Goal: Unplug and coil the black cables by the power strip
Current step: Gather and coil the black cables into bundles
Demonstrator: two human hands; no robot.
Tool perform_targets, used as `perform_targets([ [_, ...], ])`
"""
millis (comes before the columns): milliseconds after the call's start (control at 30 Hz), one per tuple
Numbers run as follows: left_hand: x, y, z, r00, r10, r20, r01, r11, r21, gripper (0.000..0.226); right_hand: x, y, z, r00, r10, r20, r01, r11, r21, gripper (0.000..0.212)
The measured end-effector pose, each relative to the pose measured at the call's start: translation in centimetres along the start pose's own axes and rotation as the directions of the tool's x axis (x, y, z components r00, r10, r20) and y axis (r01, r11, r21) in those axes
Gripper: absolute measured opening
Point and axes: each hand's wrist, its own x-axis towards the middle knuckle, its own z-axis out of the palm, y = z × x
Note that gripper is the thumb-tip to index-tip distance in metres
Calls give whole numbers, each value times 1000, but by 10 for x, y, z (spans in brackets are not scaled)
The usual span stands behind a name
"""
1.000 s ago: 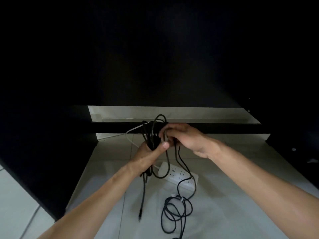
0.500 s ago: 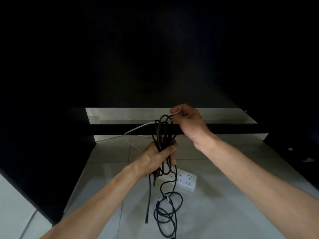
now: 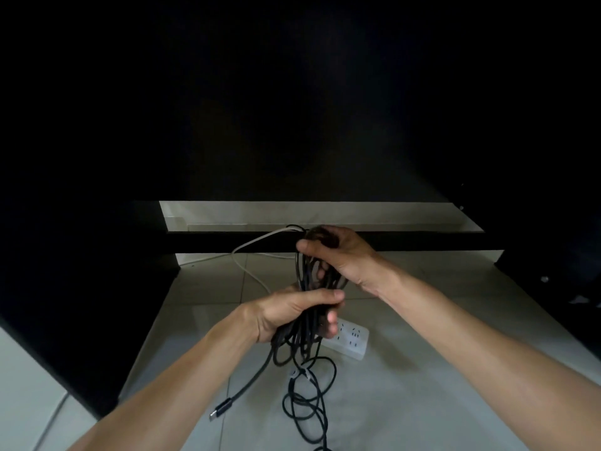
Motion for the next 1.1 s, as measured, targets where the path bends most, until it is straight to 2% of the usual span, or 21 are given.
perform_targets([
  [133,0,-3,-7,995,32,-96,-39,996,-75,17,2,4,1,992,-121,-24,120,992,-28,40],
  [267,-4,3,-7,989,86,-118,-87,996,-2,28,5,4,2,967,-253,16,253,955,-156,29],
  [400,-7,6,-8,984,120,-130,-110,991,81,40,5,6,-4,973,-207,106,227,944,-241,38],
  [500,-7,5,-8,988,124,-88,-97,959,267,42,7,4,-9,980,-175,95,197,924,-328,34],
  [600,-6,4,-8,992,113,-59,-89,946,313,34,9,2,-10,984,-165,68,178,904,-390,29],
  [633,-6,4,-10,991,118,-55,-95,944,317,26,9,1,-10,987,-156,37,159,926,-341,24],
  [700,-4,3,-14,987,146,-62,-117,933,341,20,9,-1,-9,995,-98,-23,96,992,-79,16],
  [767,-2,2,-19,983,161,-84,-121,927,356,24,10,-3,-5,999,-36,-7,36,975,218,20],
  [800,-2,2,-21,984,155,-90,-112,923,369,28,9,-3,-4,1000,-8,18,2,951,309,23],
  [867,-2,-1,-22,987,132,-94,-86,918,388,30,9,-2,0,997,41,64,-63,917,394,26],
  [933,-3,-3,-17,988,118,-103,-73,929,362,29,11,-2,4,992,106,68,-125,907,403,28],
  [1033,-1,-5,-12,984,131,-123,-81,935,345,34,16,-2,8,978,208,-25,-183,905,383,28],
  [1100,2,-6,-14,981,137,-139,-83,938,338,38,19,-3,5,961,274,-39,-225,857,463,22],
])
